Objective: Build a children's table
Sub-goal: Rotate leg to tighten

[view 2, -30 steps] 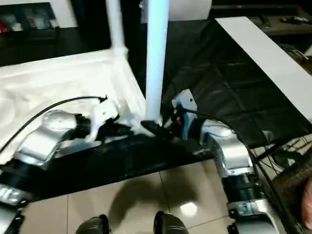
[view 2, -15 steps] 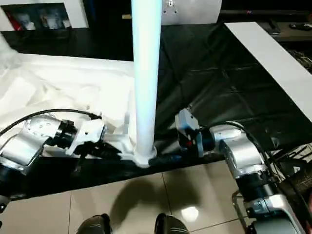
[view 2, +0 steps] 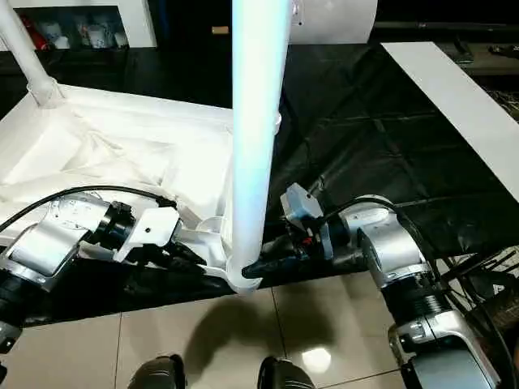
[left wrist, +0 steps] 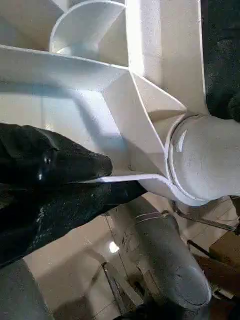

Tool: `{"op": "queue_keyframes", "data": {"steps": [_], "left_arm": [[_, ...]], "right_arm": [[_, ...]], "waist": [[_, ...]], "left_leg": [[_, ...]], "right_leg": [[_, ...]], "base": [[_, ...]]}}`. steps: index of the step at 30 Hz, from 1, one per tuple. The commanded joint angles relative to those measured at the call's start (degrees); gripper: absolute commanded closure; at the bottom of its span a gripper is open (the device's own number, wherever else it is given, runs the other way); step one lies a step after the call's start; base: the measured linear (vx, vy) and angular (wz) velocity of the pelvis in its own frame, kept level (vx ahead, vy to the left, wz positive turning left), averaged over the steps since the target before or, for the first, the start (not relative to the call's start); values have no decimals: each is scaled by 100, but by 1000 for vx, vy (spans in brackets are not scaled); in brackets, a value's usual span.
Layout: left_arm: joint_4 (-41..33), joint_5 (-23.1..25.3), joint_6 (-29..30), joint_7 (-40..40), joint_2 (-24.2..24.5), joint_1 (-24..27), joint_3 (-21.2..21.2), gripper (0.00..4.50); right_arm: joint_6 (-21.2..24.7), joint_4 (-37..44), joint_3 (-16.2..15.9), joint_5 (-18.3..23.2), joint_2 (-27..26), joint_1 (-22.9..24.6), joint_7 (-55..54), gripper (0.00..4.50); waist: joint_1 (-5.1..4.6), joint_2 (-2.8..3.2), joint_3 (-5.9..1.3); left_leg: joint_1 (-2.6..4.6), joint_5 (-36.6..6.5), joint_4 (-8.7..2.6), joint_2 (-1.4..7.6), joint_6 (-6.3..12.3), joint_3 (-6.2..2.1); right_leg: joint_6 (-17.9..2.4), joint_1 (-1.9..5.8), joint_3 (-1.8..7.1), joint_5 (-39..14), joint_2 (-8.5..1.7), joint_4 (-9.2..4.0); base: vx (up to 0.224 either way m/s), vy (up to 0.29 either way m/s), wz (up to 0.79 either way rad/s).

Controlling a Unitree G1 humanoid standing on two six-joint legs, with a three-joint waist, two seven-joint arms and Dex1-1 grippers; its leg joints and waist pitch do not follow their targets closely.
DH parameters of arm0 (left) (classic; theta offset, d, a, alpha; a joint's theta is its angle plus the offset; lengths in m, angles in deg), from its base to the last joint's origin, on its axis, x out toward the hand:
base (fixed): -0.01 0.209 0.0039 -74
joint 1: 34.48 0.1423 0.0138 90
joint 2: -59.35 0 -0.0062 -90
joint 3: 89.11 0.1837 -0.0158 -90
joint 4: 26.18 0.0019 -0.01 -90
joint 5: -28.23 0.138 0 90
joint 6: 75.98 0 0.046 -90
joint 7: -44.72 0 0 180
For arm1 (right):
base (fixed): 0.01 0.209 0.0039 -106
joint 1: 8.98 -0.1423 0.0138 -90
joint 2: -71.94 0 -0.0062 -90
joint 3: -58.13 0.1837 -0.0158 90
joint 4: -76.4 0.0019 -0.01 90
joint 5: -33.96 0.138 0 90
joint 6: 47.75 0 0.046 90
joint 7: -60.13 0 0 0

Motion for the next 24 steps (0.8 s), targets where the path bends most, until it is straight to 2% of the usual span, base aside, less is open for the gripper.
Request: {"op": "queue_keyframes", "data": {"steps": [1,9,11,14,16,18,21,24], "left_arm": [[5,120,-130,275,-39,23,382,450],[50,146,-171,294,-3,38,375,450],[37,121,-5,180,-46,50,323,450],[31,105,70,133,-69,53,300,450],[14,67,585,-338,-277,0,129,450],[48,1,981,-761,-512,-84,-40,450],[111,-4,1196,-1075,-702,-178,-137,450],[245,21,1547,-1505,-974,-341,-239,450]], "right_arm": [[-8,-18,-125,50,18,-37,215,243],[307,37,-419,347,180,-50,263,257],[623,205,-324,462,147,24,263,257],[739,267,-280,499,129,54,263,257],[1187,607,-91,417,-68,225,-300,257],[1363,771,19,297,-271,319,-984,257],[1553,819,80,303,-459,338,-1623,257],[1812,880,238,338,-825,343,-2407,257]], "waist": [[-37,-10,-477],[-31,-8,-465],[-31,-17,-454],[-27,-16,-453],[-8,-11,-439],[-28,-32,-422],[-67,-29,-391],[-139,-54,-378]], "left_leg": [[49,-635,-286,142,505,9],[48,-691,-286,138,499,12],[45,-700,-293,137,479,10],[47,-727,-293,137,454,6],[50,-694,-296,144,424,1],[45,-797,-305,122,346,-1],[53,-1043,-331,92,211,-27],[43,-1178,-341,65,138,-48]], "right_leg": [[-1280,403,321,-938,-411,-347],[-1256,402,320,-1031,-406,-364],[-1230,405,321,-1069,-396,-364],[-1202,398,320,-1181,-405,-373],[-1186,389,324,-1170,-409,-378],[-1097,382,322,-1483,-413,-409],[-795,368,305,-2340,-425,-516],[-577,361,292,-2785,-432,-571]], "base": [[0,0,0],[0,0,0],[0,0,0],[0,0,0],[0,0,0],[0,0,0],[0,0,0],[0,0,0]]}}
